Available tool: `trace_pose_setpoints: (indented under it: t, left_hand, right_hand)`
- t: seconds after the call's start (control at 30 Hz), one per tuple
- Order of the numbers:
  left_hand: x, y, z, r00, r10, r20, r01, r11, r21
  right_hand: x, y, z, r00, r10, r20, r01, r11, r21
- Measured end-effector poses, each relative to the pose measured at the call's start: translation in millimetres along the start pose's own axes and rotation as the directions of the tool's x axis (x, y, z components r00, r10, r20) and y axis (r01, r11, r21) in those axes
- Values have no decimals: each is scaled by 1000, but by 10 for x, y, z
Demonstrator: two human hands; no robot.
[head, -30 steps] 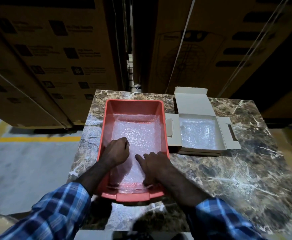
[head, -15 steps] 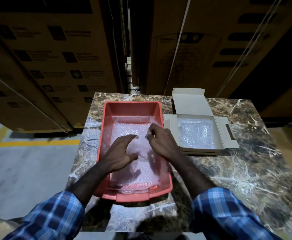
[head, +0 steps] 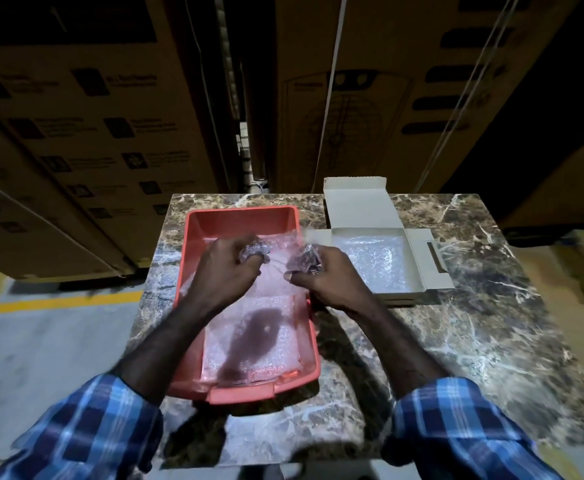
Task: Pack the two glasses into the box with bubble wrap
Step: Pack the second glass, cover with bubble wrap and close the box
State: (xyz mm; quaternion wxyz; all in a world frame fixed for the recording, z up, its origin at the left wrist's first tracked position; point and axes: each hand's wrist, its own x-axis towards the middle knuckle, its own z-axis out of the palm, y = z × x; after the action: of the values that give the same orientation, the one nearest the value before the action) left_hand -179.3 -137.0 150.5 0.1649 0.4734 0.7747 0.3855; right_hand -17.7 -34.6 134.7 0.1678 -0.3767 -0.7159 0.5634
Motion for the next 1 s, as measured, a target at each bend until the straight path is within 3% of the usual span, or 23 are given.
trace_pose_setpoints:
  t: [0.07,0.17,0.27,0.43,0.53,0.77,0.9,1.0]
  left_hand:
    - [14,103,34,998,61,12,-62,979,194]
    - [-8,310,166,996,16,92,-60,867,495]
    - [-25,607,357,993,-8,121,-69,785,616]
    - [42,1226,821,991,96,90,-127,884,451]
    - [130,1662,1216,985,149,84,-169,923,347]
    - [290,2524,1872,972,236,14,-229,926,300]
    - [263,2672,2030,955,297,-20,-286,933,220]
    - [101,2600,2101,939,336,68,-342,929,139]
  right_hand:
    - [-1,33,-119,998,-36,-60,32,998,-61]
    - [-64,42,-427,990,-131,-58,130,991,-31]
    - [-192,68,-861,972,-224,-67,222,974,-37]
    - [-437,245,-1794,975,-150,-161,161,985,58]
    - [-555,432,-2391,967,-103,-232,98,995,-32]
    - [-824,740,-3511,856,-121,-502,71,990,-118]
    - [-1064,894,-3823,836,-154,-527,132,988,-80]
    - [-1308,1008,-3879,859,-143,-491,164,986,-1]
